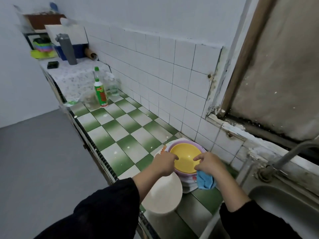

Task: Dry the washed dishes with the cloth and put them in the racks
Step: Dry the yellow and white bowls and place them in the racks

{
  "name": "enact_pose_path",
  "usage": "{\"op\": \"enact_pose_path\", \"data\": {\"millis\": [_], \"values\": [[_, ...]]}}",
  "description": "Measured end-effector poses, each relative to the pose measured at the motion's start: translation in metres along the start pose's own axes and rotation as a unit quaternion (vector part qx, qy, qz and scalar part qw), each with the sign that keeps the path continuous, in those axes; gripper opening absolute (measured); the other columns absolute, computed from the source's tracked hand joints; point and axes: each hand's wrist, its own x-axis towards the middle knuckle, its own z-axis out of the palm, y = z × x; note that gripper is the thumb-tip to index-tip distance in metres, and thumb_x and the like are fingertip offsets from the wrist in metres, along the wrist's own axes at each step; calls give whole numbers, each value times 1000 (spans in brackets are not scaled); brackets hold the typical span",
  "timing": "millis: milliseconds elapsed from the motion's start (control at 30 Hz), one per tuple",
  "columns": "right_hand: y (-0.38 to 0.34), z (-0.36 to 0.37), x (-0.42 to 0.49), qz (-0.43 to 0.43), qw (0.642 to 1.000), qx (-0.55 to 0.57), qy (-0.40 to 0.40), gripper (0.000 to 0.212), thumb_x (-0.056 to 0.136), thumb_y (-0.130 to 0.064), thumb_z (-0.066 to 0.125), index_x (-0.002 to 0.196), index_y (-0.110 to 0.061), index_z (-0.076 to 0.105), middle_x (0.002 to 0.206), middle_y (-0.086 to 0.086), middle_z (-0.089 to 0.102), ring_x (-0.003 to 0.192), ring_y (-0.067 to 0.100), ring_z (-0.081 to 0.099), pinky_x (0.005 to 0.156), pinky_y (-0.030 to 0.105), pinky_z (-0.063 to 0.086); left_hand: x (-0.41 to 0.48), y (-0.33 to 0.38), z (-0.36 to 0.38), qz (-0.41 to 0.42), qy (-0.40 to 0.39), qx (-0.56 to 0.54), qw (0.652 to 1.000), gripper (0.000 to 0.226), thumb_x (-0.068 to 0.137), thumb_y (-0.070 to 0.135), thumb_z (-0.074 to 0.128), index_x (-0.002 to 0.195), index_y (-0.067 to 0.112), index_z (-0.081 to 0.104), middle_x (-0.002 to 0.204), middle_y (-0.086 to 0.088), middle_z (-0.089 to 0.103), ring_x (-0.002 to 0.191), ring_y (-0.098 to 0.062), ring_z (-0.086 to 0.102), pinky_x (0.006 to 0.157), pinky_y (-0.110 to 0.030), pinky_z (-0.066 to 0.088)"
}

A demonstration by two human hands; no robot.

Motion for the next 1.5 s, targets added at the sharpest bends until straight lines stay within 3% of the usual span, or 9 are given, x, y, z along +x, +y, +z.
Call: {"op": "enact_pose_path", "data": {"millis": [267,400,533,667,867,1067,1200,1367,1500], "values": [[12,4,31,-17,990,-110,-89,49,83,-24,72,130,-34,61,136,-1,56,111,17,56,87,27,49,41,-4,36,12,-79,61,995,45,99,12,47,143,24,45,148,0,45,137,-24,37,105,-41,34],[20,9,37,-30,982,-137,-124,55,84,-27,73,136,-31,55,132,2,57,98,15,52,80,26,48,44,-3,43,25,-93,77,992,40,101,20,46,141,21,48,146,-2,48,136,-24,36,108,-44,26],[28,19,40,-47,977,-154,-139,51,84,-32,73,133,-27,59,129,1,60,99,16,55,86,30,50,43,-1,48,24,-113,105,988,36,98,8,44,128,20,60,129,-6,59,128,-27,42,113,-58,12],[31,25,39,-59,981,-151,-105,34,84,-33,73,116,-21,67,112,0,65,97,18,60,86,32,52,39,-2,52,44,-75,139,986,29,95,3,46,111,15,67,111,-8,64,116,-28,48,112,-61,12],[32,27,30,-59,990,-120,-54,20,80,-29,75,98,-25,68,98,-3,65,91,18,60,75,28,51,27,-6,46,72,-50,89,992,28,100,18,41,113,16,66,114,-2,64,117,-23,46,110,-58,12],[29,16,17,-95,993,-70,10,17,85,-21,66,91,-33,56,104,-2,58,96,21,57,79,31,50,19,-5,28,67,1,30,997,31,96,39,51,114,17,62,115,1,62,118,-16,46,109,-45,16],[26,6,7,-147,987,-42,50,20,85,-25,70,93,-31,54,111,-4,53,104,20,56,85,33,46,13,-2,12,76,43,-8,996,29,97,35,52,120,19,58,115,1,62,118,-17,47,107,-37,19],[13,-23,-14,-178,975,84,103,28,79,-16,78,85,-33,57,105,-8,54,100,17,55,80,29,42,-1,4,-15,174,103,-85,976,47,97,19,51,142,29,40,84,5,55,92,-21,53,92,-35,32],[3,-49,-36,-210,935,241,154,43,75,-4,80,90,-40,64,110,-12,60,107,11,55,86,25,40,-6,9,-48,211,170,-194,943,58,92,9,55,143,32,41,68,11,45,66,-2,45,82,-27,38]]}}
